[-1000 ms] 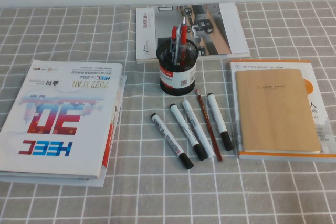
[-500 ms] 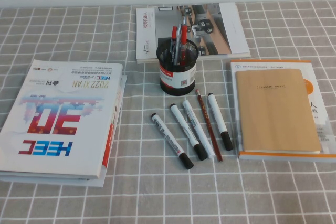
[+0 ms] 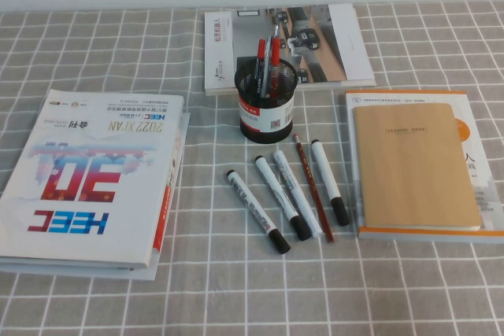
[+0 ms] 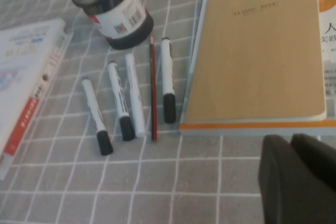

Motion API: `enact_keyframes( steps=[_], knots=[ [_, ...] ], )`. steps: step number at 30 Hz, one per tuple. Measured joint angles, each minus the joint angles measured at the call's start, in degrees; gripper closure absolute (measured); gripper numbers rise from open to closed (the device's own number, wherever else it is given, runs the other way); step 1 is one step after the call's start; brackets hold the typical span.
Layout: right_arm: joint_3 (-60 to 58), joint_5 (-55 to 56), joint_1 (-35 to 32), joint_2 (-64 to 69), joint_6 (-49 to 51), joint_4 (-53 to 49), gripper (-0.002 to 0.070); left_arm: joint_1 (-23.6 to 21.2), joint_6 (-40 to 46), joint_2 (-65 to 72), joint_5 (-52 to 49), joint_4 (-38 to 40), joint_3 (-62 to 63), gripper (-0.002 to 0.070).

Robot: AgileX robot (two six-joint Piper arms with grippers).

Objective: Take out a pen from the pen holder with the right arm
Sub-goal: 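Take a marker out of the pen holder and lay it on the table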

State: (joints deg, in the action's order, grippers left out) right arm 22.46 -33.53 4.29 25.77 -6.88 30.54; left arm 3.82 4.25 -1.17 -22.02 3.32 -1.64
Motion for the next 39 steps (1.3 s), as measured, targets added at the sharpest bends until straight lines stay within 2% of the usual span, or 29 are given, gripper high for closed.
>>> enact_keyframes(
  steps=[9,14,17,25,30,32,34,39],
  knots=[
    [8.10,-6.48,0.00,15.63,-6.32,-2.23,0.0689,0.00,0.00,0.00,0.00,0.00,0.00,0.0680],
    [12.12,-5.52,1.08,22.98,-8.60,-2.55,0.0688,0.00,0.00,0.00,0.00,0.00,0.00,0.0680],
    [14.75,-2.17,5.38,27.76,-8.74,-2.67,0.0688,0.00,0.00,0.00,0.00,0.00,0.00,0.0680],
    [25.63,13.82,22.51,46.01,-8.86,-4.66,0.0688,0.00,0.00,0.00,0.00,0.00,0.00,0.0680],
    [31.98,23.96,27.72,55.95,-8.97,-4.79,0.0680,0.00,0.00,0.00,0.00,0.00,0.00,0.0680],
    [34.04,28.05,28.46,59.35,-8.97,-4.79,0.0653,0.00,0.00,0.00,0.00,0.00,0.00,0.0680],
    [35.73,32.27,28.70,62.34,-8.97,-4.79,0.0594,0.00,0.00,0.00,0.00,0.00,0.00,0.0680],
    [40.69,40.04,28.70,68.68,-8.97,-4.59,0.0374,0.00,0.00,0.00,0.00,0.00,0.00,0.0680]
  ],
)
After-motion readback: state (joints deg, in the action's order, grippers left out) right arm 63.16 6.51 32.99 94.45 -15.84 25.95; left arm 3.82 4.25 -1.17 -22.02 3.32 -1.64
